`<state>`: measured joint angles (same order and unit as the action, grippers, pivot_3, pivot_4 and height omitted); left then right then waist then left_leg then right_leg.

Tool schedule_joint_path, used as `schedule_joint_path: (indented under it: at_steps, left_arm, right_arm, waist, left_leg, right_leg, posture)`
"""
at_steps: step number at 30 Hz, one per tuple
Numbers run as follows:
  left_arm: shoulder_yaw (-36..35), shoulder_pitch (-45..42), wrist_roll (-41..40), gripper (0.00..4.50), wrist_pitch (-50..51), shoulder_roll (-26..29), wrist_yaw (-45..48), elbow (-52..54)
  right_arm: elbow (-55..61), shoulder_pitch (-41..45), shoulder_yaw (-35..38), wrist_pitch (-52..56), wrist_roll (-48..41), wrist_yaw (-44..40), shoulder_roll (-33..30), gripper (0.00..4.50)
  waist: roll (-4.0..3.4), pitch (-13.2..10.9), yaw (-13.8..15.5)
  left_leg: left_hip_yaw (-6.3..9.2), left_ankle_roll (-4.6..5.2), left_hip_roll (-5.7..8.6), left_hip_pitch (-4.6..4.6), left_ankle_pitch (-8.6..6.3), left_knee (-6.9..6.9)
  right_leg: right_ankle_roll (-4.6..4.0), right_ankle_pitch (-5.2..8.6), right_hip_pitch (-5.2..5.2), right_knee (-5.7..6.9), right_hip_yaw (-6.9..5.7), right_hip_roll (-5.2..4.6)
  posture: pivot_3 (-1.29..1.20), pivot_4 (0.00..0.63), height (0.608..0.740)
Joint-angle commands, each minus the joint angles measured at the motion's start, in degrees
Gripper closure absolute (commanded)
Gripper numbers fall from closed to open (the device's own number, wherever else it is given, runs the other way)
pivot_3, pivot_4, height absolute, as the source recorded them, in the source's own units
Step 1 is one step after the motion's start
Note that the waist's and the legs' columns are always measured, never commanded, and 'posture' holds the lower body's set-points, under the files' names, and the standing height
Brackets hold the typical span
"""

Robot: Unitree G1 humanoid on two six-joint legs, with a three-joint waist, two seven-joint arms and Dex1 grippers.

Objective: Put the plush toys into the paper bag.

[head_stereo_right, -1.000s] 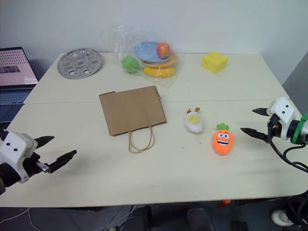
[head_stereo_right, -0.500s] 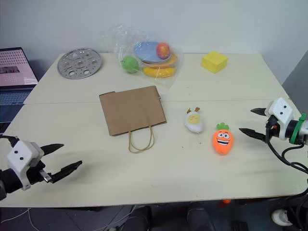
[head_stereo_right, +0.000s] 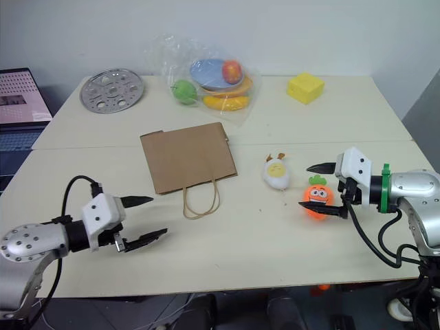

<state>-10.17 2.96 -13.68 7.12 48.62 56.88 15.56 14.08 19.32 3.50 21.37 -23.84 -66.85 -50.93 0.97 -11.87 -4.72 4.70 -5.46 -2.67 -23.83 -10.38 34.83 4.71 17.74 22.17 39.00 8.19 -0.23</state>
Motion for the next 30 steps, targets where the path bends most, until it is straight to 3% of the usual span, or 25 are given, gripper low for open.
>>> schedule_joint_path:
  at_steps: [1,10,19,25,30]
  left_arm:
    - [4.3,-3.3,5.1,0.02,-7.8,-2.2,-2.1,-4.3]
    - [9.5,-10.6,11.9,0.02,-19.6,-7.1,-7.0,-15.1]
    - [11.0,-12.6,11.7,0.02,-21.6,-8.6,-7.4,-17.8]
    - [10.4,-13.3,9.7,0.02,-20.4,-9.2,-6.9,-18.2]
    - [10.9,-13.9,9.7,0.02,-20.8,-9.6,-6.8,-19.6]
  right_arm:
    - [6.4,-1.2,-1.7,0.5,-0.5,2.0,1.5,0.00]
    - [11.4,0.7,-4.7,4.4,-2.2,4.9,4.6,0.00]
    - [11.7,1.6,-5.3,5.3,-2.3,4.8,4.5,0.00]
    - [12.4,3.2,-3.8,8.6,-8.6,5.7,7.6,0.00]
    - [12.1,3.3,-4.5,8.4,-8.5,6.1,7.7,0.00]
  waist:
    - [0.00,0.0,0.1]
    - [0.06,0.0,0.1]
    - [0.10,0.0,0.1]
    - [0.11,0.0,0.1]
    - [0.11,0.0,0.1]
  left_leg:
    - [0.00,0.00,0.00,-0.01,0.00,0.01]
    - [-0.01,0.00,0.00,-0.03,0.00,0.03]
    - [0.01,0.00,0.01,-0.04,0.00,0.03]
    - [0.01,0.00,0.00,-0.04,0.00,0.04]
    - [0.02,0.00,0.01,-0.05,0.00,0.04]
  right_leg:
    - [0.01,0.00,0.00,0.00,0.01,0.01]
    - [0.14,-0.10,0.02,0.00,0.05,0.02]
    - [0.19,-0.17,0.01,0.01,0.04,0.03]
    - [0.21,-0.17,0.00,0.02,0.05,0.03]
    - [0.24,-0.20,0.01,0.01,0.04,0.03]
  posture:
    - [0.00,0.150,0.740]
    - [0.00,0.150,0.740]
    - [0.00,0.150,0.740]
    - [0.00,0.150,0.740]
    - [0.00,0.150,0.740]
